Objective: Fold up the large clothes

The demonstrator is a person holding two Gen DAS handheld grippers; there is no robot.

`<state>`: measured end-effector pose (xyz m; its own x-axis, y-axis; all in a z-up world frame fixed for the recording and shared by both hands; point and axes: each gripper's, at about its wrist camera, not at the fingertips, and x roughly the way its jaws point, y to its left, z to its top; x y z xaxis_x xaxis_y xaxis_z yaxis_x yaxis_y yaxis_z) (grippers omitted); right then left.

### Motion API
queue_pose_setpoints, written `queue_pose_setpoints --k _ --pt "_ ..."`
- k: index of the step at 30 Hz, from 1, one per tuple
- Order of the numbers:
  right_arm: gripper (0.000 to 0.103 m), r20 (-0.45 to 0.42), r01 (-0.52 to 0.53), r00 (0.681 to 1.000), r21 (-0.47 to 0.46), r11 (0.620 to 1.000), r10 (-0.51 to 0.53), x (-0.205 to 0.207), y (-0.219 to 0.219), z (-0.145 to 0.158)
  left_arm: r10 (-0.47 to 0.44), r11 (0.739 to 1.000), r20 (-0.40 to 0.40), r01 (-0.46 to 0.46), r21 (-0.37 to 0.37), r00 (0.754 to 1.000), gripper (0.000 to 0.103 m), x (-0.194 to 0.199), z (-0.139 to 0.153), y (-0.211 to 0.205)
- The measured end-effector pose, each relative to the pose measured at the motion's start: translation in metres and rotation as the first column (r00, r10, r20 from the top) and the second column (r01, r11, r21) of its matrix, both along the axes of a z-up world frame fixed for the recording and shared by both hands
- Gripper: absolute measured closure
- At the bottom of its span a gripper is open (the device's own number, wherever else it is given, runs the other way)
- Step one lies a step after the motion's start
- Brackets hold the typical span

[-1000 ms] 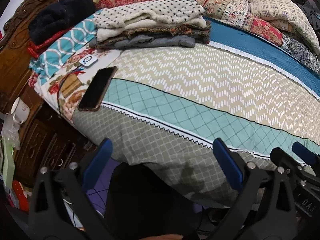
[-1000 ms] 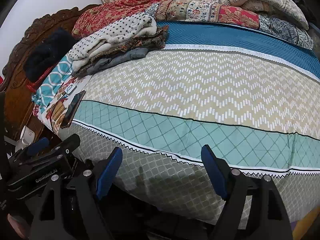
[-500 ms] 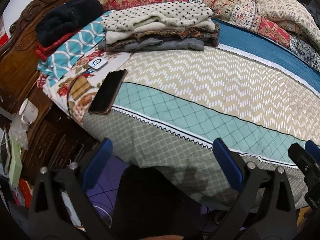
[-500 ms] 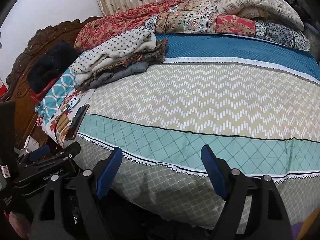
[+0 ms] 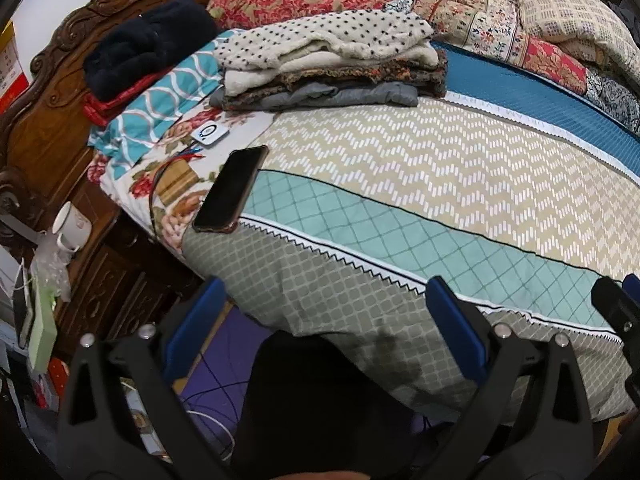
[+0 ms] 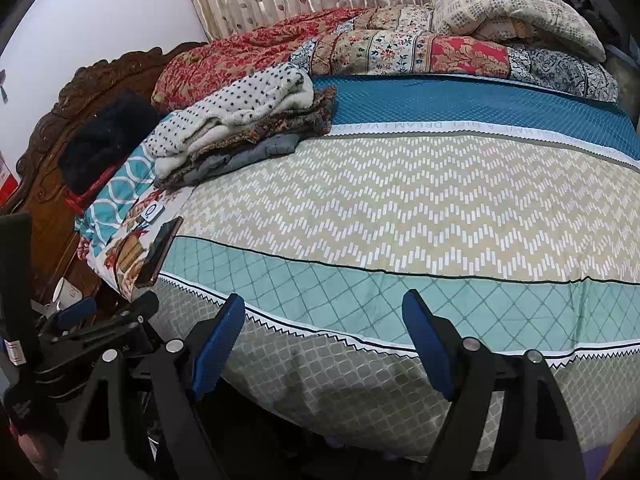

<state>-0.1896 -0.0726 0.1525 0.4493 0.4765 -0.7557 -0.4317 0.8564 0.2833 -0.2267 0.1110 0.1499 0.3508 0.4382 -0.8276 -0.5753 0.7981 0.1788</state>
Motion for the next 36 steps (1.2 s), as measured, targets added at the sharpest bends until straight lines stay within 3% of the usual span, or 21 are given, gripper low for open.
queue_pose_setpoints --k 12,23,36 --pt "0.091 -0.041 -0.003 0.999 -0.006 1.0 0.003 0.002 0.003 -0.008 0.0 0.997 -0.053 -0.004 -0.077 0.999 0.006 0.002 -0.018 0.008" --pt "0.091 -0.062 -0.006 0.998 -0.008 1.0 0.005 0.003 0.005 -0.013 0.002 0.997 -0.07 -0.008 -0.082 0.998 0.006 0.003 -0.022 0.013" --pt "0.091 -0.064 -0.004 0.998 -0.009 1.0 0.004 0.003 0.005 -0.014 0.012 0.998 -0.035 -0.014 -0.062 0.999 0.006 -0.001 -0.013 0.014"
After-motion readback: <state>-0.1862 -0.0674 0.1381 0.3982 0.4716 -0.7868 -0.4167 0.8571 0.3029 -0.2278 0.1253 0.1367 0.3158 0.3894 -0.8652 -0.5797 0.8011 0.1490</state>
